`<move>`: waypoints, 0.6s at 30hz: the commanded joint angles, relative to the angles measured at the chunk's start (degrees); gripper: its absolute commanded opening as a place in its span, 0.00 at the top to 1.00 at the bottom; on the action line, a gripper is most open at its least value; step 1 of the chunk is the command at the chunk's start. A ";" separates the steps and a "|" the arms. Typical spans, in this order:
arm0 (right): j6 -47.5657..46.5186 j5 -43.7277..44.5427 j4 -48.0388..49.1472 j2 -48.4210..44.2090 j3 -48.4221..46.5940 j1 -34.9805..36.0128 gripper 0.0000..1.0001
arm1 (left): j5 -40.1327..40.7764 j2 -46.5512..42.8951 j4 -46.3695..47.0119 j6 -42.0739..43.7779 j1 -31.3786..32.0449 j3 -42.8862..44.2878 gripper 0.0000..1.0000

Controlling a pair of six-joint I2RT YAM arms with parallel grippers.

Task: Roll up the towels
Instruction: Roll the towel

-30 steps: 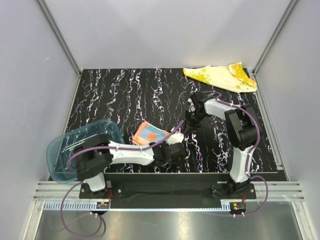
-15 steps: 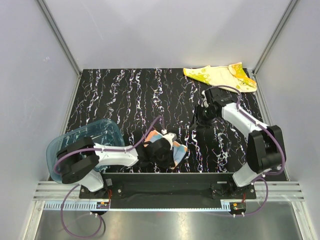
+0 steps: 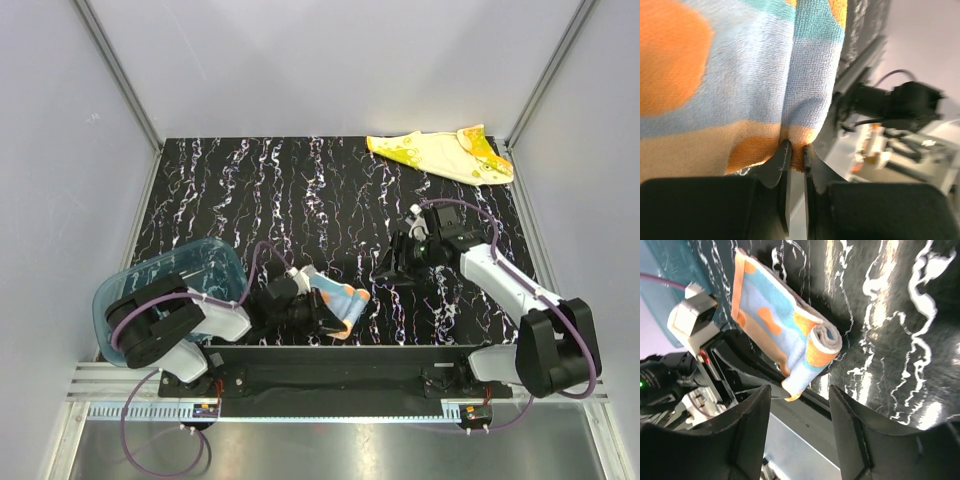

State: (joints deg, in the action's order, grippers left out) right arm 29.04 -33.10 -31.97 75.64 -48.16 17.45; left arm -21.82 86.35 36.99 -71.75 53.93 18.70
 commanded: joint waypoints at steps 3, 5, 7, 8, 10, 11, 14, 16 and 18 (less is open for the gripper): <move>4.80 -6.18 9.98 -2.69 5.79 1.79 0.42 | -1.48 1.28 18.37 -14.72 -0.41 -4.97 1.00; 5.94 -5.23 12.26 -2.60 7.54 3.98 0.42 | -0.51 2.07 21.09 -16.84 -0.49 -6.47 1.00; 6.64 -4.43 14.03 -2.51 8.78 5.83 0.42 | 0.64 2.51 22.59 -19.48 -0.49 -8.23 1.00; 7.60 -3.73 15.69 -2.34 10.09 7.06 0.42 | 1.43 2.86 22.60 -20.09 -0.58 -8.76 1.00; 8.84 -3.46 17.89 -2.07 11.50 8.03 0.42 | 2.13 2.95 19.89 -20.89 -0.58 -9.29 1.00; 9.71 -3.20 19.47 -1.98 12.64 8.82 0.42 | 2.57 3.13 19.00 -21.07 -0.58 -9.38 1.00; 10.77 -1.97 21.15 -1.02 13.79 10.57 0.42 | 3.80 4.18 18.20 -22.38 -0.58 -10.87 1.00; 11.13 -1.27 21.68 -0.14 14.06 11.89 0.42 | 4.51 4.71 19.25 -23.17 -0.58 -11.75 1.00; 11.92 -0.30 22.73 0.74 14.59 13.65 0.42 | 5.12 5.41 19.61 -23.61 -0.67 -12.54 1.00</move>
State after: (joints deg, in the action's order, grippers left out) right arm 38.94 -35.09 -13.87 75.42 -34.02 28.77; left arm -19.57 90.61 53.60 -93.21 53.63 7.62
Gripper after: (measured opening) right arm 0.578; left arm 0.126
